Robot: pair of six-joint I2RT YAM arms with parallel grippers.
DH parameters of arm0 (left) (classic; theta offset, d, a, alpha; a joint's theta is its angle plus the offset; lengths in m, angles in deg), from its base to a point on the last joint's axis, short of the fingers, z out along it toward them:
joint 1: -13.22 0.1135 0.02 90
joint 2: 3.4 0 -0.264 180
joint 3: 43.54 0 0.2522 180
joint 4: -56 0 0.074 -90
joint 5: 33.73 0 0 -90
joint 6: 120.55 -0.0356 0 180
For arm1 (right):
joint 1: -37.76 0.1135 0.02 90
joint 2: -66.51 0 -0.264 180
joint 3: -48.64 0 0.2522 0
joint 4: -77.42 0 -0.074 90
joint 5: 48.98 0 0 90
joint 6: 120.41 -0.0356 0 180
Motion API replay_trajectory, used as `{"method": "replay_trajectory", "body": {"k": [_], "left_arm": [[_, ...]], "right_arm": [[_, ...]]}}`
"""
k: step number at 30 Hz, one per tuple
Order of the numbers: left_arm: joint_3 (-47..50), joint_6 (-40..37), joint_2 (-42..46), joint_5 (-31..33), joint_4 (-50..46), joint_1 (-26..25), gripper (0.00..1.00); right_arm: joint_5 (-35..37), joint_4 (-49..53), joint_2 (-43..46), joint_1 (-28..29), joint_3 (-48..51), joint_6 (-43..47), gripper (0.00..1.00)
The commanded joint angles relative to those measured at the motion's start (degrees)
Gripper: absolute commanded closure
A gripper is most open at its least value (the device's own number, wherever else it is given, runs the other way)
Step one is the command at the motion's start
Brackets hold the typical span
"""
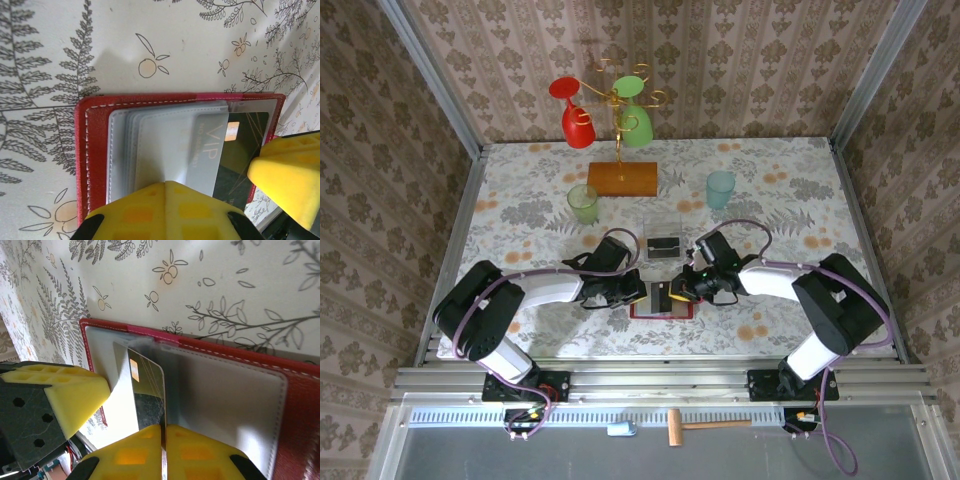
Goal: Take the credit cards out of the card holder
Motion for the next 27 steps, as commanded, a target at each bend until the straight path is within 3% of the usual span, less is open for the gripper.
{"method": "replay_trajectory", "body": {"k": [1,14,27], "left_arm": [[-0.5,-1.44,-1.34,1.25,-3.25,-0.24,0.93],[-0.94,-1.35,-1.5,1.16,-3.02,-0.26,0.93],[-1.21,-1.26,-1.68,0.9,-2.32,-0.25,0.93]], "right_arm": [[-0.12,4.4,2.4,-0.99,1.03,2.61,0.93],[2.95,11.97,6.33,-2.99,0.19,6.28,0.93],[0.68,7.81,5.95,-2.31,0.36,2.36,0.88]]}}
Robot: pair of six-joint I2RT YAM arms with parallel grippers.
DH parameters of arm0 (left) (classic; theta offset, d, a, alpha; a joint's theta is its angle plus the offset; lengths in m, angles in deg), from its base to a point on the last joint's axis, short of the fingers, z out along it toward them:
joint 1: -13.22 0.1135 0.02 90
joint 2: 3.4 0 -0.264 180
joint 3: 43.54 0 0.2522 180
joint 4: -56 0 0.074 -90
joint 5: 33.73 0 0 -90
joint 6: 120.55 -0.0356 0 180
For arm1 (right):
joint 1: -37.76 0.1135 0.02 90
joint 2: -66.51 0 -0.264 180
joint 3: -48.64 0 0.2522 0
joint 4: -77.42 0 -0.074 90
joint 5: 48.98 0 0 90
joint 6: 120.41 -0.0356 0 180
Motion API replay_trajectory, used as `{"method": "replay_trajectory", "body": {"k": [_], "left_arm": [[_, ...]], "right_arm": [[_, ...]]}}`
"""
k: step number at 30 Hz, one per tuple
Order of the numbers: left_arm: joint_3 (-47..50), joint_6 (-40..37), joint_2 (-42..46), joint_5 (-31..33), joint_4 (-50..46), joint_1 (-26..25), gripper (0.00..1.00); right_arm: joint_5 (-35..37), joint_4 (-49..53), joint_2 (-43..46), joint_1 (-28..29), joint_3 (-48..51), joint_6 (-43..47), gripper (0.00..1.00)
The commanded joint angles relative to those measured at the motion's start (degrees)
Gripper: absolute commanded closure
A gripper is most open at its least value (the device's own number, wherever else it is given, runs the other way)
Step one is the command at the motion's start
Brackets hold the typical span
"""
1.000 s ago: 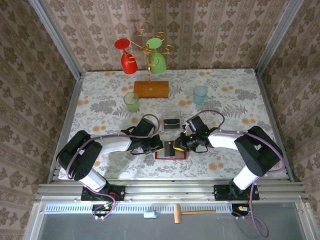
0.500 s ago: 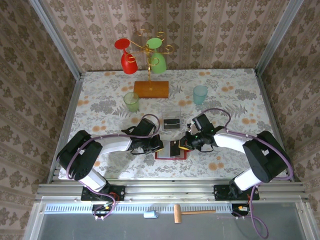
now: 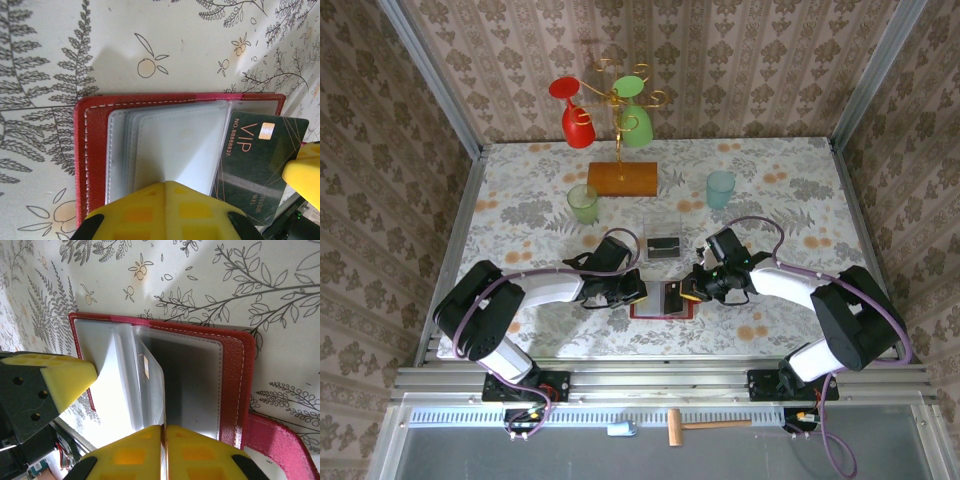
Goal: Take the credit cards out of the card holder
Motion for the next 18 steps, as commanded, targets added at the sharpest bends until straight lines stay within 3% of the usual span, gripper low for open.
{"method": "replay_trajectory", "body": {"k": [1,18], "left_arm": [[-0.92,-1.27,-1.61,0.73,-1.91,-0.24,0.93],[-0.56,-0.99,-2.47,0.21,-0.4,-0.23,0.93]], "right_arm": [[-0.9,-1.16,0.39,0.42,0.17,-1.73,0.87],[-1.56,-0.22,0.66,2.22,0.0,-3.76,0.84]]}}
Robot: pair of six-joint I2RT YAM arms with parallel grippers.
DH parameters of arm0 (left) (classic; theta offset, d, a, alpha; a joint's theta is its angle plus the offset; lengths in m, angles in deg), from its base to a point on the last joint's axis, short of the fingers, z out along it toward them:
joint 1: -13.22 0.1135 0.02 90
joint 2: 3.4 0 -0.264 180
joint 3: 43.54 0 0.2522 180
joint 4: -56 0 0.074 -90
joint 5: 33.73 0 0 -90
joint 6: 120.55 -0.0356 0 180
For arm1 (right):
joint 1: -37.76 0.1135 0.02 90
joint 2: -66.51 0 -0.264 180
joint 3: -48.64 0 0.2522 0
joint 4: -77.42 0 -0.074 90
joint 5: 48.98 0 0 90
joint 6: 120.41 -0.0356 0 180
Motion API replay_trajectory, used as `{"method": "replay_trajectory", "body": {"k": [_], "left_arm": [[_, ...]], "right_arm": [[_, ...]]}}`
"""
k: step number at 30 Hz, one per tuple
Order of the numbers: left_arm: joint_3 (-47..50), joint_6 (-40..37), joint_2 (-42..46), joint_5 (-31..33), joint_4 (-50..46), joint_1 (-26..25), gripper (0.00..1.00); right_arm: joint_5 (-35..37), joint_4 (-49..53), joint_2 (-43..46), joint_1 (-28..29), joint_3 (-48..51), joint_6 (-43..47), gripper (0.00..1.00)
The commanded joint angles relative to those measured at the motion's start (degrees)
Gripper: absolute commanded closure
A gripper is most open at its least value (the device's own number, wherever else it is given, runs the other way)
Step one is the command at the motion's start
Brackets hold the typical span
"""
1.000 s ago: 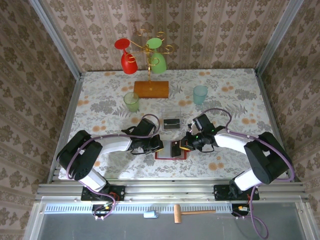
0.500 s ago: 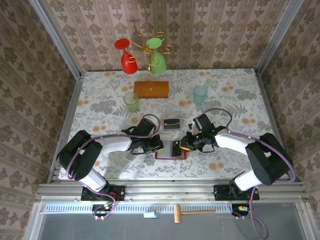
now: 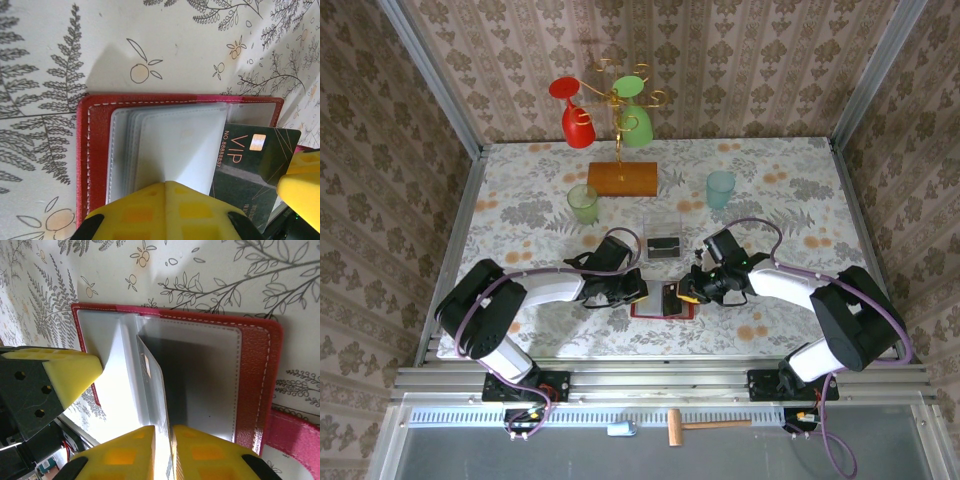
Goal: Take the credit cards out of the card holder
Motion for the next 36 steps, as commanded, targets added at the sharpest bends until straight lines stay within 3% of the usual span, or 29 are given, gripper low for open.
{"method": "replay_trajectory", "body": {"k": [1,31,36], "left_arm": [[-0.35,-1.06,-1.77,0.46,-1.42,-0.26,0.93],[-1.21,-1.19,-0.25,0.55,-2.37,0.11,0.92],[-2.1,-2.2,2.73,0.98,-5.24,1.04,0.9]], "right_arm": [[-1.25,-0.05,0.77,0.59,-0.04,-1.07,0.84],[-0.15,5.04,2.43,1.33,-2.54,0.38,0.93],[2.51,10.59,3.97,1.4,-5.14,3.38,0.93]]}}
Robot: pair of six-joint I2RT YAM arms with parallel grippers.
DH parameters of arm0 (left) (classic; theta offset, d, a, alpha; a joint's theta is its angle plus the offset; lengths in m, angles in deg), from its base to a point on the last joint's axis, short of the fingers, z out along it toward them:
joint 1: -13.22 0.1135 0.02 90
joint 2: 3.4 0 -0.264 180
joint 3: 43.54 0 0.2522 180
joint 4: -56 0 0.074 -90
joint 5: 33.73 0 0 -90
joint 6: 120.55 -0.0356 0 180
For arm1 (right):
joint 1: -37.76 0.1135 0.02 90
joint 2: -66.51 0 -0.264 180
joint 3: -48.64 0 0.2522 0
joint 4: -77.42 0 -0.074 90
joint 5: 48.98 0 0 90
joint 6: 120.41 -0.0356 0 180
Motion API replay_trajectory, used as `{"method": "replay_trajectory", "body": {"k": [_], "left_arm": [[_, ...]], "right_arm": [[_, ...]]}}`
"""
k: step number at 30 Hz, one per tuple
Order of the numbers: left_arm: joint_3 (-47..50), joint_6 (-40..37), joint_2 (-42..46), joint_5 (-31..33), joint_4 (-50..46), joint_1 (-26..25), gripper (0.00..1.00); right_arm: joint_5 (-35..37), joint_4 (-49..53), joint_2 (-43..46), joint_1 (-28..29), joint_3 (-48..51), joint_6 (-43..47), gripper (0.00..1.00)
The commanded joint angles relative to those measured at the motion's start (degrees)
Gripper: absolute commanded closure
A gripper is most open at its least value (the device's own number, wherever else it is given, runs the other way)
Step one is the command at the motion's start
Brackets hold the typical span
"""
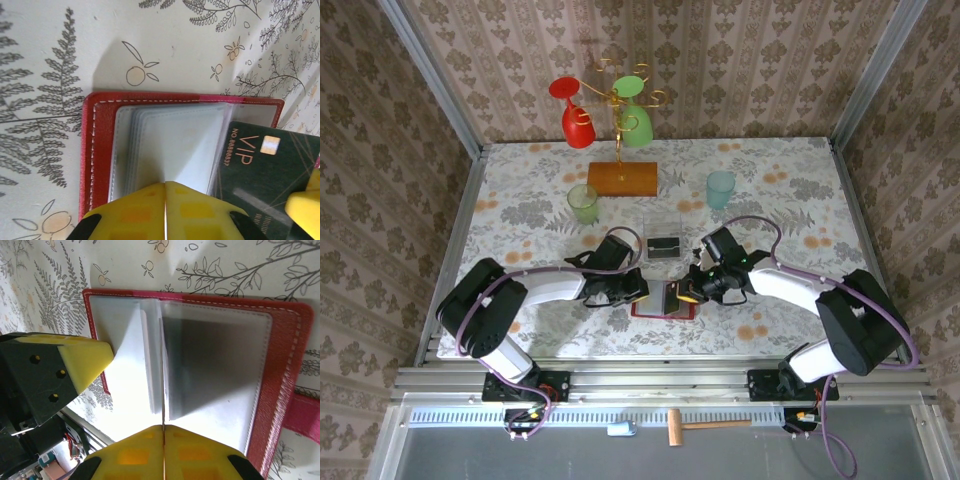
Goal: Take the credit cards out of the card holder
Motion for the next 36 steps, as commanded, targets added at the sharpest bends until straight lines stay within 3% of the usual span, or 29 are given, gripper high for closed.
{"method": "replay_trajectory", "body": {"k": [1,10,19,36], "left_arm": [[-1.26,-2.02,3.43,1.07,-4.29,1.04,0.9],[3.33,-2.98,11.21,2.99,-5.07,5.31,0.89],[7.41,-4.03,16.77,2.13,-5.78,9.8,0.88],[11.16,-5.04,21.37,1.78,-5.4,13.24,0.85]], "right_arm": [[2.65,6.81,2.47,0.37,-3.23,3.44,0.93],[5.65,18.5,2.8,0.37,-10.89,15.87,0.99],[13.28,32.97,-1.53,0.97,-23.31,38.31,1.0],[20.7,43.82,-12.81,3.74,-41.32,80.92,1.0]]}}
